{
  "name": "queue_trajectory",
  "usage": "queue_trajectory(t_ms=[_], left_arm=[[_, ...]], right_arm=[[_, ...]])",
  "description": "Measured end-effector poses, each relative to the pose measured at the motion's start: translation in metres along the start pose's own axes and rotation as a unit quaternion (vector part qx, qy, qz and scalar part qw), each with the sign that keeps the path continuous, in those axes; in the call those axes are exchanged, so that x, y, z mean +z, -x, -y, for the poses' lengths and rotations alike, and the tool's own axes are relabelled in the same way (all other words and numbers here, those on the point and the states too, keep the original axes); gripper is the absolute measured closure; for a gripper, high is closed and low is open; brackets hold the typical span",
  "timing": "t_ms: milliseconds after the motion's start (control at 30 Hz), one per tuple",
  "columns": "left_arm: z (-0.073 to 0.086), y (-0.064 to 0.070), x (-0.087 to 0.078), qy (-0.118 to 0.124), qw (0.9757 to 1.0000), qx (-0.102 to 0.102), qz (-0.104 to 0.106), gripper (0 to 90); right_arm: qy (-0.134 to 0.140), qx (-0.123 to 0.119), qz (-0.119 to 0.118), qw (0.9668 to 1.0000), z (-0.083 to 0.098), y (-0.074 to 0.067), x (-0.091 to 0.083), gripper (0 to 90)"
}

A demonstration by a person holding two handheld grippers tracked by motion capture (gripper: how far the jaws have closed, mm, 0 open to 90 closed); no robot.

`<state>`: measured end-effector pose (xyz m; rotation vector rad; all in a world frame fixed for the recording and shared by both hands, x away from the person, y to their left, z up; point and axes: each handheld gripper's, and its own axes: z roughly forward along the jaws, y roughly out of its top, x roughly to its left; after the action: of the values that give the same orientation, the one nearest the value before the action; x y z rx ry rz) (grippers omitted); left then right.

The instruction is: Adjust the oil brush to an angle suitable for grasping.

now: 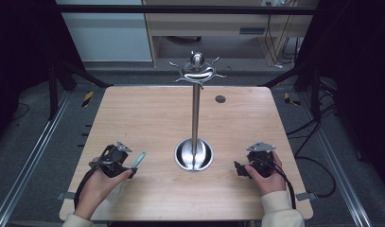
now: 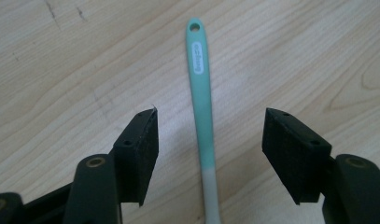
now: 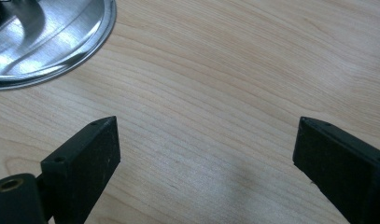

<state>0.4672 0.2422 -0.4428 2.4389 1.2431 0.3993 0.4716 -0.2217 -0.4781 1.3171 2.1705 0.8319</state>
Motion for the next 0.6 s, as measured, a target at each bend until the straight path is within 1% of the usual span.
queue_trajectory(t_ms=[33,167,267,300,367,400,467,500,600], left_arm=[[0.000,0.000,-0.001,-0.007,1.0000,0.001,0.001,36.7],[-0.002,0.000,-0.001,-0.030,0.9994,0.009,0.016,40.6],[-0.002,-0.002,0.002,-0.045,0.9987,0.016,0.017,43.2],[-0.002,-0.004,0.003,-0.050,0.9984,0.015,0.018,45.6],[-0.002,-0.006,0.005,-0.062,0.9977,0.013,0.025,47.0],[-0.002,-0.006,0.006,-0.069,0.9972,0.016,0.026,48.4],[-0.002,-0.007,0.008,-0.083,0.9961,0.015,0.026,48.5],[-0.001,-0.008,0.008,-0.088,0.9957,0.017,0.022,48.5],[0.000,-0.008,0.009,-0.097,0.9949,0.016,0.024,47.8]], right_arm=[[0.000,-0.002,0.003,1.0000,0.000,0.000,0.000,8.0],[0.000,0.001,0.000,1.0000,0.000,0.000,0.000,8.0],[0.000,-0.001,0.001,1.0000,0.000,0.000,0.000,8.0],[0.000,0.000,0.001,1.0000,0.000,0.000,0.000,8.0],[0.000,0.000,0.001,1.0000,0.000,0.000,0.000,8.0],[0.000,0.001,0.000,1.0000,0.000,0.000,0.000,8.0],[0.000,0.002,0.000,1.0000,0.000,0.000,0.000,8.0],[0.000,0.002,-0.001,1.0000,0.000,0.000,0.000,8.0],[0.000,-0.001,0.000,1.0000,0.000,0.000,0.000,8.0]])
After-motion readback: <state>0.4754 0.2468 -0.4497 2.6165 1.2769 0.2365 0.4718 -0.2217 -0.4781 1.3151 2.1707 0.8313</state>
